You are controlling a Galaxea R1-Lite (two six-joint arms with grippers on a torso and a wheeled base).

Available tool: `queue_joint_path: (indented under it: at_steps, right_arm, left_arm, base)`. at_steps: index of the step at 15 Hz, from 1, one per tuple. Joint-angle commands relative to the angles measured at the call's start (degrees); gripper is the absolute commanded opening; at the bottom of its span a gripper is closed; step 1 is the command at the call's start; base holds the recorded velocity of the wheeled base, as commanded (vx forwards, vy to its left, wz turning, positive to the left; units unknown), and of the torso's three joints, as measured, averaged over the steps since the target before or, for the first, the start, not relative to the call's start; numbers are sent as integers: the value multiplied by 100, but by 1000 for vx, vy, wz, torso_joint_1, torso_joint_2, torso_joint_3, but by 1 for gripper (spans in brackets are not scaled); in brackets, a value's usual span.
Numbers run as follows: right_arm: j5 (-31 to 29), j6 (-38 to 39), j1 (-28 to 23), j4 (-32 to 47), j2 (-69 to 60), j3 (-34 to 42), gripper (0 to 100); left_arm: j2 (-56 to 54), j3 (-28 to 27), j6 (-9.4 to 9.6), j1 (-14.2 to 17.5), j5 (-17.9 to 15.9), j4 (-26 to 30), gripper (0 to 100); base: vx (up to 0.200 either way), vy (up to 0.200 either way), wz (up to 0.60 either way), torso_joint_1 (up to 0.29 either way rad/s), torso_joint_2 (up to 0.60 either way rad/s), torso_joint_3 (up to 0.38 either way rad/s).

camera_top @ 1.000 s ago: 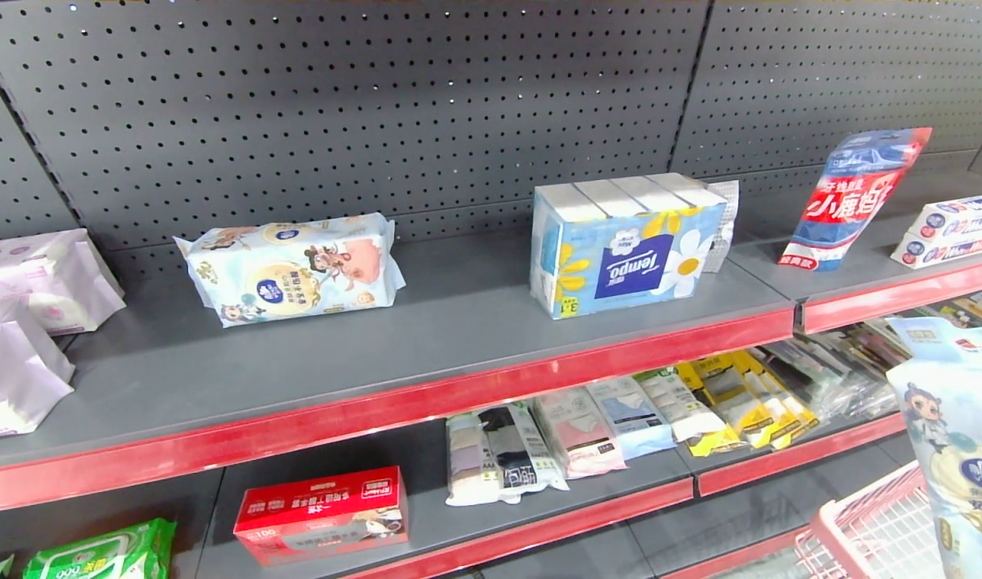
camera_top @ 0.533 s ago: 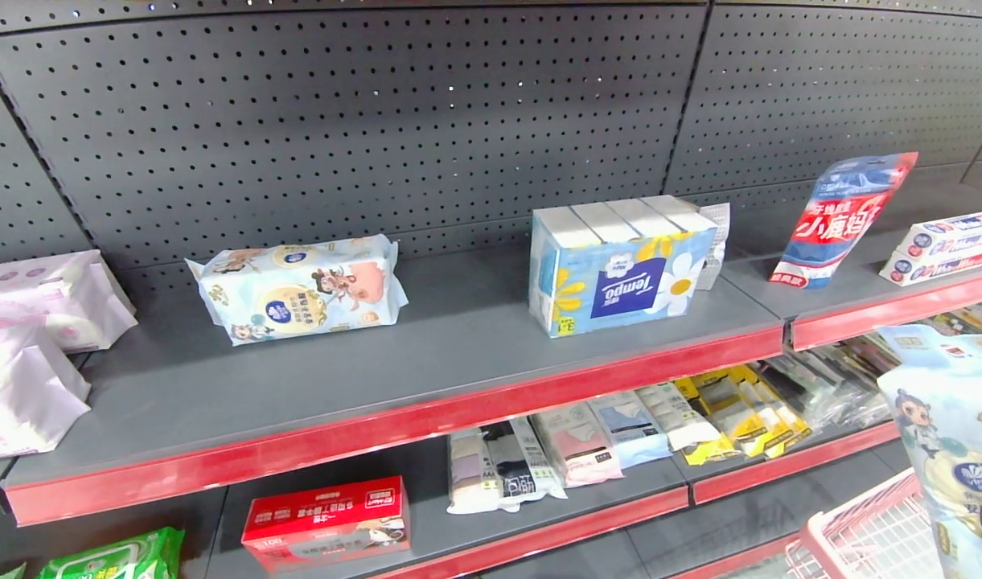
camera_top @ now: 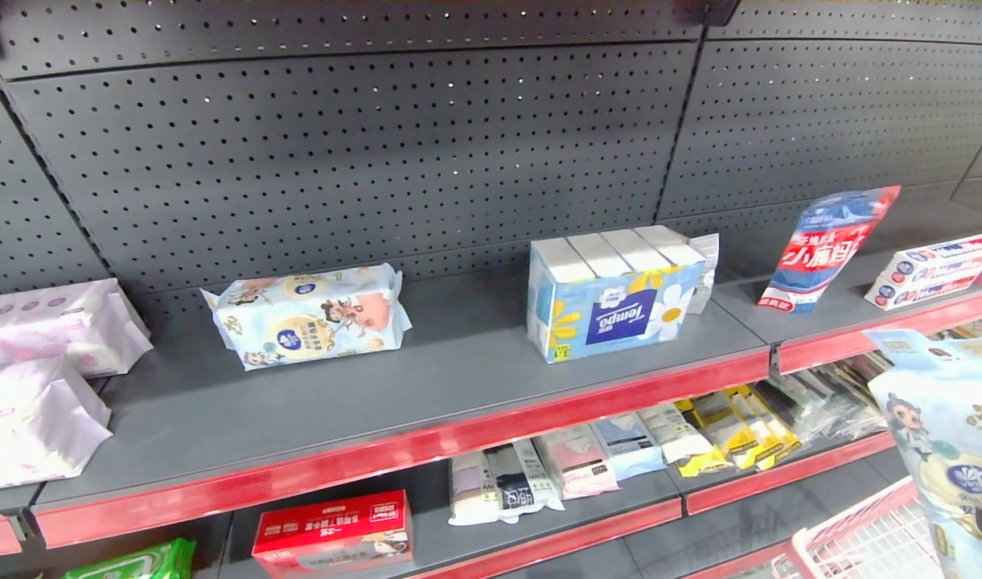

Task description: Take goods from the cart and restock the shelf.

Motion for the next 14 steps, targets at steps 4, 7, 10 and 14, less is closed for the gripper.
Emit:
queue_joint_path:
  at_steps: [4,7,10,14]
  right_arm:
    - [-1,-26,20,0,69,-12,0]
    - [-1,-26,20,0,69,-20,0]
    - [-1,-210,3,-9,78,-3,0]
    - [-1,-281,-6,-97,95,-20,0]
  left_arm:
    - [7,0,-1,0,0,-4,100]
    - [7,0,-1,0,0,-4,100]
    - [7,0,-1,0,0,-4,100]
    - [7,0,-1,0,0,-4,100]
  base:
    - [0,0,0,172,-349,-184]
    - [0,0,0,165,-351,-183]
    - [0,0,0,165,-347,-180]
    - [0,0,0,9,-16,-8]
